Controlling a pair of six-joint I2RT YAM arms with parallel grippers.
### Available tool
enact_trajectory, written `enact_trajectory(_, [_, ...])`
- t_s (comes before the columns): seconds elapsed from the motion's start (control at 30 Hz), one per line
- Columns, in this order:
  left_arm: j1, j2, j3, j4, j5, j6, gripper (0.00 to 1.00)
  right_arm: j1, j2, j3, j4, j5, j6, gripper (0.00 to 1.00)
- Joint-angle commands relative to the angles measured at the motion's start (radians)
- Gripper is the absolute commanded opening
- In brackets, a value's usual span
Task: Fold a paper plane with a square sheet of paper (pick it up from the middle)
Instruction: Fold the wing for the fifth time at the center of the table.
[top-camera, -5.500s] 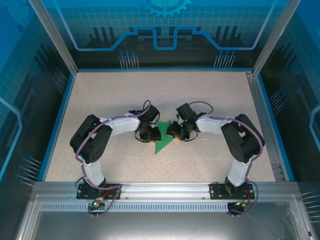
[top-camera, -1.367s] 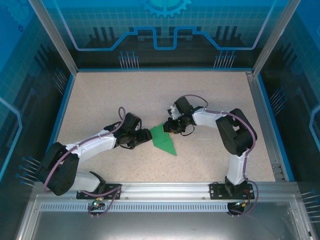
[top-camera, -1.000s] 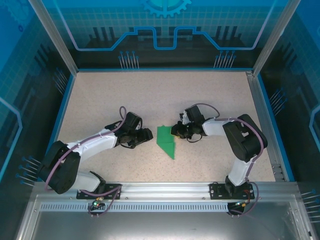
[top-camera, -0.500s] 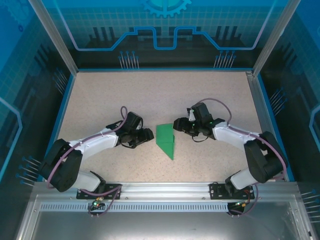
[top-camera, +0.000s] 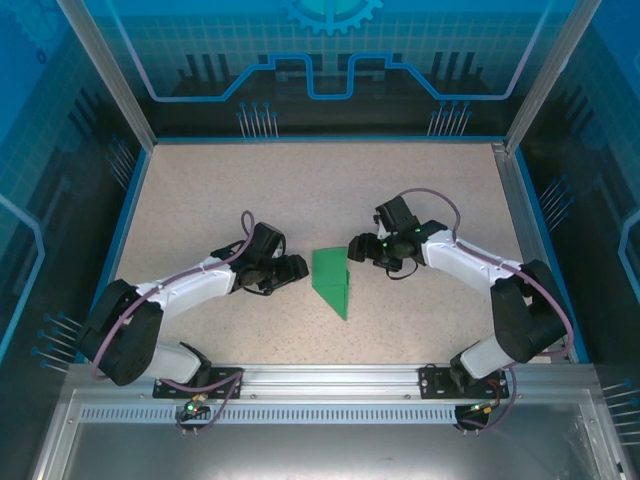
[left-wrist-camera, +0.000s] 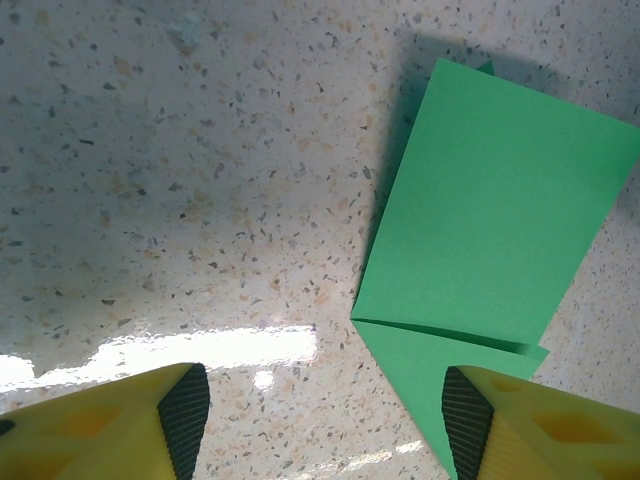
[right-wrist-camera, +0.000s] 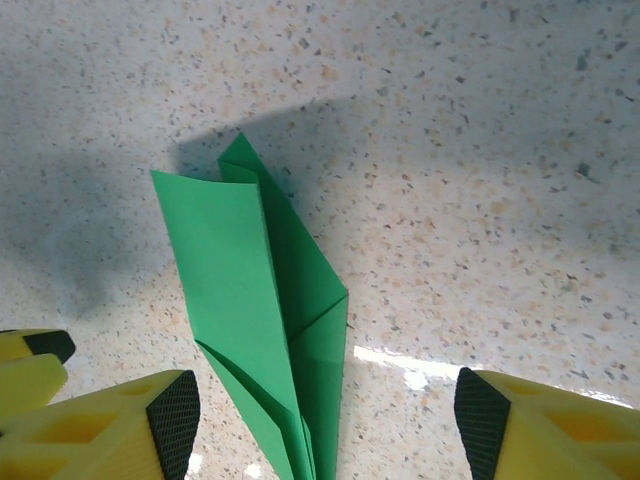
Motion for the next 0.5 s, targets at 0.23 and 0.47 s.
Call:
enact_trajectory(0.23, [0.007, -0.007, 0.026, -0.046, 0.000, 0.023, 0.67, 0.022, 0.007, 0.044, -0.107, 0.038, 0.082, 0.74])
enact_trajectory(0.47, [0.007, 0.002, 0.034, -0.059, 0.007, 0.038, 0.67, 0.025, 0.029, 0.065, -0.095, 0.014, 0.087, 0.74])
